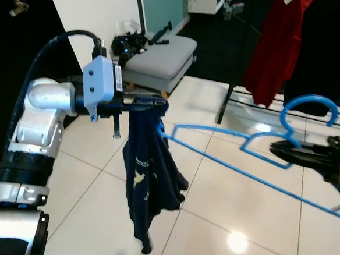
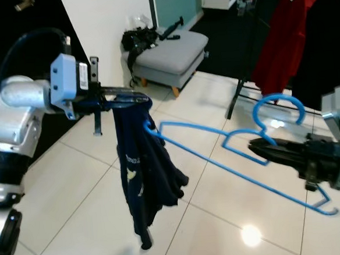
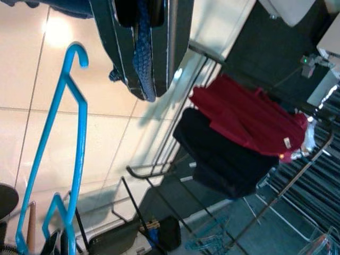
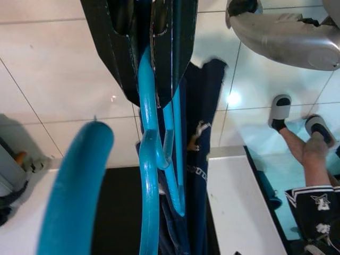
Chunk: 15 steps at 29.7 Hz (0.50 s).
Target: Hang hanger
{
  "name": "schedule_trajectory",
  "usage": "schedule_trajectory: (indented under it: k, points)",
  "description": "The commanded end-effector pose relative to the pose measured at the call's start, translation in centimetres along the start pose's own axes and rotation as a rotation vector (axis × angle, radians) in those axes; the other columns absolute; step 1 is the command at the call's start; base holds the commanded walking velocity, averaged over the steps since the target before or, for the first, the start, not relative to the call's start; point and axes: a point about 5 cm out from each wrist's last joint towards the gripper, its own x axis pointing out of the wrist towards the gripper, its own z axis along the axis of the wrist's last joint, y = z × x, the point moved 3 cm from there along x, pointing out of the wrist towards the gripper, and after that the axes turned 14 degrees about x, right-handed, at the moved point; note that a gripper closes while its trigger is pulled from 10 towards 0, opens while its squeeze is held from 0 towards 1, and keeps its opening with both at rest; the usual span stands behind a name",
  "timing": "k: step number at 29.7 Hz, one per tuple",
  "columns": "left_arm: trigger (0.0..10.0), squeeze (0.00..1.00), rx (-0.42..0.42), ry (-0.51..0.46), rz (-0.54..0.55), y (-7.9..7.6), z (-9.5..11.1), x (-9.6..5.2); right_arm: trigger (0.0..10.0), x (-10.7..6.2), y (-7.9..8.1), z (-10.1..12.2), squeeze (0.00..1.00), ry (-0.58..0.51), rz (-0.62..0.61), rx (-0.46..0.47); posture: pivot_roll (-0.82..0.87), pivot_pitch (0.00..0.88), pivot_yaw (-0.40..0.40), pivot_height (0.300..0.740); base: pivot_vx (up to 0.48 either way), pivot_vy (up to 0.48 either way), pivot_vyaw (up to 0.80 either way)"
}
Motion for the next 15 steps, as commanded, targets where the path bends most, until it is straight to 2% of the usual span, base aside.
schedule_trajectory:
  k: [1,6,15]
  points:
    - [10.0,0.00,0.040,0.010,0.008,0.7,0.4,-0.4,10.0,-0.4,0.1,0.2,0.00,0.027,-0.017,-0.019,-0.05,0.142,0.050,0.740,0.000,0.000,0.00]
    - [10.0,0.00,0.033,-0.024,-0.008,0.7,1.0,-0.3,10.0,-1.4,-0.6,0.6,0.00,0.020,-0.082,-0.040,-0.05,0.145,0.053,0.740,0.000,0.000,0.00]
    - [10.0,0.00,0.028,-0.058,-0.039,0.4,1.4,-0.1,10.0,-1.1,-0.5,1.0,0.00,0.011,-0.060,-0.048,-0.05,0.145,0.050,0.740,0.000,0.000,0.00]
